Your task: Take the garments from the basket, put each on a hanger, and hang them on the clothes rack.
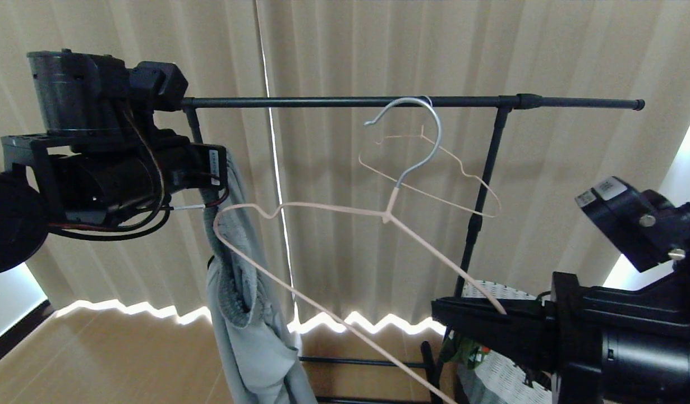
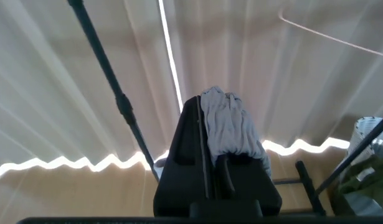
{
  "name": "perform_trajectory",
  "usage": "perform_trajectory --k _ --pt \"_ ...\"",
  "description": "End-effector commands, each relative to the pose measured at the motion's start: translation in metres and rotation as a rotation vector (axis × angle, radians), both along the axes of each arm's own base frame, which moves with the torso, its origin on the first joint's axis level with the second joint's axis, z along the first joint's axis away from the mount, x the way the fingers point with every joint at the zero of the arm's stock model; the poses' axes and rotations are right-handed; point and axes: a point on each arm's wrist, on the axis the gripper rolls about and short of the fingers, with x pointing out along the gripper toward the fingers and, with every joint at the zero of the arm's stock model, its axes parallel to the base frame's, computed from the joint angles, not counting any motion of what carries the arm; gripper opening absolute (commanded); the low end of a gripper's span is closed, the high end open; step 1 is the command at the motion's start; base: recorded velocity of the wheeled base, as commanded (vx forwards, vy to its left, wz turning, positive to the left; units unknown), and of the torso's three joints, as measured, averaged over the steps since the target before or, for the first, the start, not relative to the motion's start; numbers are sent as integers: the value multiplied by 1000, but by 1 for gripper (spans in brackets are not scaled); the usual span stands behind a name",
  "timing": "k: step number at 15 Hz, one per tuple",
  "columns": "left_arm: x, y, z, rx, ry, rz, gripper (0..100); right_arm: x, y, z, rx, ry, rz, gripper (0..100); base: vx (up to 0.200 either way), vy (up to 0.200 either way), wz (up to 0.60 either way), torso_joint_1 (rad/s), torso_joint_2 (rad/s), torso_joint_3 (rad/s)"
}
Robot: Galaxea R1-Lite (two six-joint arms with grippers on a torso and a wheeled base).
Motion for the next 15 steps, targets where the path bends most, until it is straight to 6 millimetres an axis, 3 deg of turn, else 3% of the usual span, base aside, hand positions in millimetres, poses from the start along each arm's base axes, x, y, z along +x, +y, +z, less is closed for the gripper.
perform_trajectory --k 1,4,8,15 --pt "-4 -4 4 -4 -12 -16 0 12 14 -8 -40 22 -29 0 0 0 0 0 0 0" --pt "-6 -3 5 -2 -11 -15 0 28 30 -9 -65 12 -166 0 0 0 0 0 0 0" --pt "-7 0 2 37 -1 91 0 37 42 -7 22 0 -185 0 0 0 0 0 0 0" --pt "-6 3 -1 120 20 236 0 35 73 -21 3 39 -151 0 0 0 0 0 0 0"
